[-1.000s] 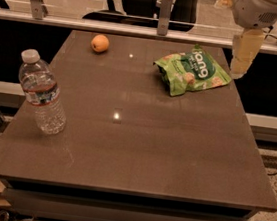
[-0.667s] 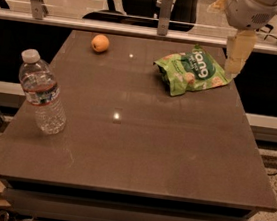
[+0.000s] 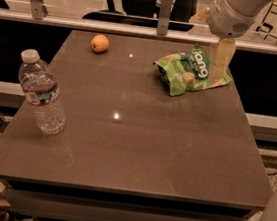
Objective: Pick green rice chip bag
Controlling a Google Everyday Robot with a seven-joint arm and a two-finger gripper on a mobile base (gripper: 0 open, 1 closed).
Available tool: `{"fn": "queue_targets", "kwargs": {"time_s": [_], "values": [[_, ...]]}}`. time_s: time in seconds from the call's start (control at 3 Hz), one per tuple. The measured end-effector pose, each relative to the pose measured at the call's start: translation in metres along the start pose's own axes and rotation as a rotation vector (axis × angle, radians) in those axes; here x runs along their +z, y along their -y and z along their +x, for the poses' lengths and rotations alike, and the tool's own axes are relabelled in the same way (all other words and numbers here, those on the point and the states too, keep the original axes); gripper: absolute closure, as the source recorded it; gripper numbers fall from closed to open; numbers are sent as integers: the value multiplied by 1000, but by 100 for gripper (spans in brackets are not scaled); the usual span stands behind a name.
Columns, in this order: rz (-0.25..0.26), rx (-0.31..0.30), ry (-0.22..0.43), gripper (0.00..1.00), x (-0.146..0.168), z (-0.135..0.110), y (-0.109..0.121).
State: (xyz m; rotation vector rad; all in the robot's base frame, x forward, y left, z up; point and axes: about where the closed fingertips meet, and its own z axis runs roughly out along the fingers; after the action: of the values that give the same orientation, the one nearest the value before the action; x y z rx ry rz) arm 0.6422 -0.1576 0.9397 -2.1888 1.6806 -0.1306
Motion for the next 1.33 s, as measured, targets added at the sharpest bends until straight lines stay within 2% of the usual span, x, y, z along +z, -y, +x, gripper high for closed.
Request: {"fn": "queue_targets", "kwargs": {"time_s": [0.67, 1.0, 1.33], "values": [[-40, -18, 79, 0, 39, -15, 6], [-67, -25, 61, 0, 57, -19, 6], [-91, -33, -17, 0, 74, -17, 5]]}}
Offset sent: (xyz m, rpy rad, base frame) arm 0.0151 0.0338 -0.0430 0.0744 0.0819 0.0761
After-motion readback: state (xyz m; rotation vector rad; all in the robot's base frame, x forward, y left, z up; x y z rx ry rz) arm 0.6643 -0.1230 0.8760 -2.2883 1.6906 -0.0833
